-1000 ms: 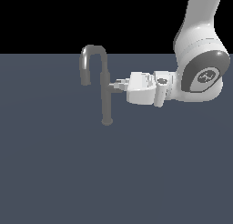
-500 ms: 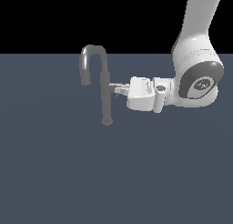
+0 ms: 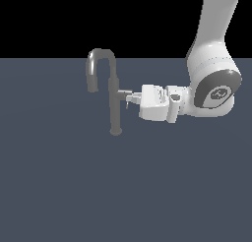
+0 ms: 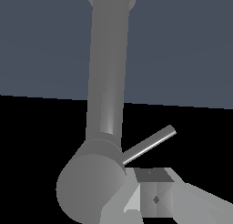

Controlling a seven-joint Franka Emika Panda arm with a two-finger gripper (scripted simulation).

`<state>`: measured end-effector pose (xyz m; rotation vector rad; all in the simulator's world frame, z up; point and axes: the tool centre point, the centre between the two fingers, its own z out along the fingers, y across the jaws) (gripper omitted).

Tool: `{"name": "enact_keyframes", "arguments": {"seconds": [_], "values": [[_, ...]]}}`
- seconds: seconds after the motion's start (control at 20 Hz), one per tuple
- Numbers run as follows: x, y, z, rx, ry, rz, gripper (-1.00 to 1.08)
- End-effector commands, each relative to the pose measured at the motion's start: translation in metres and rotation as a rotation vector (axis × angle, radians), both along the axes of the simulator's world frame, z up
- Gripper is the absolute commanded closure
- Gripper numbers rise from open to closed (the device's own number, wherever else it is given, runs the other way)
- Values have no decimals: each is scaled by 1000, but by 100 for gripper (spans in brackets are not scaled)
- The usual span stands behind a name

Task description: Turn on the faucet by rotating a designated handle.

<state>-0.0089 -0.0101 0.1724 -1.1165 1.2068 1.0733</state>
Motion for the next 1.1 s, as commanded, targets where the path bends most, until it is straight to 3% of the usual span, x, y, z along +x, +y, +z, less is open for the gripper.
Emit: {"name": "enact_keyframes", "arguments": {"seconds": [0.0,0.15,0.2,1.05], "values": [[9,3,-41,-19,49,-29,108],[11,4,-51,-20,61,-30,108],[1,-1,-3,12,4,10,108],[38,-1,-58,-20,64,-29,108]]}}
